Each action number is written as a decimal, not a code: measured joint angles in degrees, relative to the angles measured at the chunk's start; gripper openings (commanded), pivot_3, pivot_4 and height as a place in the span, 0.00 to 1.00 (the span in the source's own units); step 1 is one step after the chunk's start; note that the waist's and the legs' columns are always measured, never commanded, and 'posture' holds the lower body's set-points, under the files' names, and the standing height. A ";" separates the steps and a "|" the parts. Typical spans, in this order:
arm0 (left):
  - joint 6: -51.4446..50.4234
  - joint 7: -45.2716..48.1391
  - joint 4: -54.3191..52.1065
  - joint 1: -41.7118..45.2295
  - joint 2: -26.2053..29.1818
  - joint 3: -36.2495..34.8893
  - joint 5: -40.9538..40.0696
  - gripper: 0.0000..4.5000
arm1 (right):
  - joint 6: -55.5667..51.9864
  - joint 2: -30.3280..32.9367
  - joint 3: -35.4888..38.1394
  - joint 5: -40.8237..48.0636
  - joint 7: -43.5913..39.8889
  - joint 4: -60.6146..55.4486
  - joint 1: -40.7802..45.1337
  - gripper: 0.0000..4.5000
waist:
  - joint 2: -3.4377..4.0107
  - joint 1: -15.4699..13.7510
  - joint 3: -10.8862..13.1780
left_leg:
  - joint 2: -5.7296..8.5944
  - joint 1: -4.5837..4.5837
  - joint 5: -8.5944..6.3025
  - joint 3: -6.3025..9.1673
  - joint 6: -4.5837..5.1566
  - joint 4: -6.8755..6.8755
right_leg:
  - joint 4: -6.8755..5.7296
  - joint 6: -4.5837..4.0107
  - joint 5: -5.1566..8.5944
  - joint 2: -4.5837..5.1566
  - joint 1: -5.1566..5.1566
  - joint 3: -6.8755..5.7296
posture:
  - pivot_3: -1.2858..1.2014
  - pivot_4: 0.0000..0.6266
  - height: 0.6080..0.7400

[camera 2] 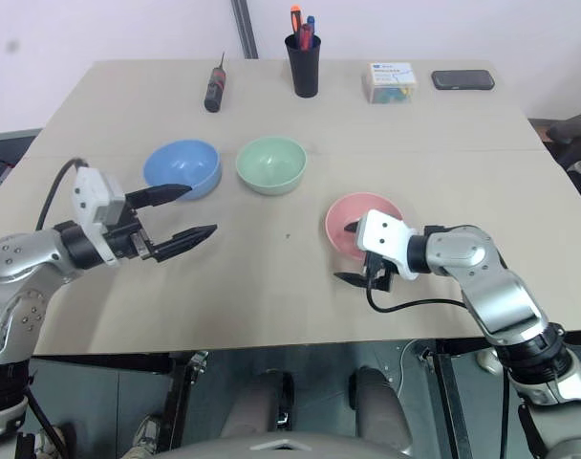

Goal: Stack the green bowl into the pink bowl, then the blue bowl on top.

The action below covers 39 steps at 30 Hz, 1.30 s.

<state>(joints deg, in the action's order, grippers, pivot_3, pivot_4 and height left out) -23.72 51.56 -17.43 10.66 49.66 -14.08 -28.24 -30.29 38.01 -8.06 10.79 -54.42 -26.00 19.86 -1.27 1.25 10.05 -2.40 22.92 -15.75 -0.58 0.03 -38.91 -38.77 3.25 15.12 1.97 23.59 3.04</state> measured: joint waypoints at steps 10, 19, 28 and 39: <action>1.67 -0.50 17.11 33.49 -1.81 31.68 30.10 1.00 | -9.54 -0.69 18.15 14.21 9.98 -15.44 -8.08 0.95 | -0.08 -1.00 0.01 | 0.06 0.00 0.00 0.09 0.00 -0.11 | -0.01 0.01 0.00 -0.08 -0.12 -0.05 | 0.52 0.24 1.00; 17.33 4.05 40.95 45.03 -10.17 41.77 41.66 0.52 | -9.27 0.05 21.69 13.95 15.46 -17.14 -13.20 0.97 | -0.09 -0.50 0.02 | 0.05 0.32 0.00 0.14 0.01 -0.13 | 0.07 0.01 0.00 -0.09 0.13 -0.08 | 0.52 0.24 1.00; 23.70 9.32 46.42 46.91 -13.06 41.15 42.30 0.01 | -9.35 0.98 24.53 15.25 18.03 -20.55 -17.17 0.97 | -0.09 -0.59 0.02 | 0.05 0.64 0.00 0.49 0.01 -0.45 | 0.01 0.02 0.00 -0.07 0.19 -0.41 | 0.52 0.24 1.00; 18.99 28.35 30.62 48.60 -17.15 36.57 26.37 0.01 | -9.49 0.90 32.16 17.31 20.41 -26.00 -27.90 0.97 | -0.07 -1.28 0.01 | 0.12 0.80 0.01 0.76 0.01 -0.56 | 0.04 0.02 0.00 0.01 0.14 -0.68 | 0.52 0.24 1.00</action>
<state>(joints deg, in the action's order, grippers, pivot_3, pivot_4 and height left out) -4.73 79.91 13.19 59.26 32.51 22.49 -1.87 -39.78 38.92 24.10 28.10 -34.02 -51.99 -8.04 -1.33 -0.03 10.06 -2.28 23.72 -15.74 0.18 0.03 -39.47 -38.72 3.26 15.12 1.98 23.74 2.36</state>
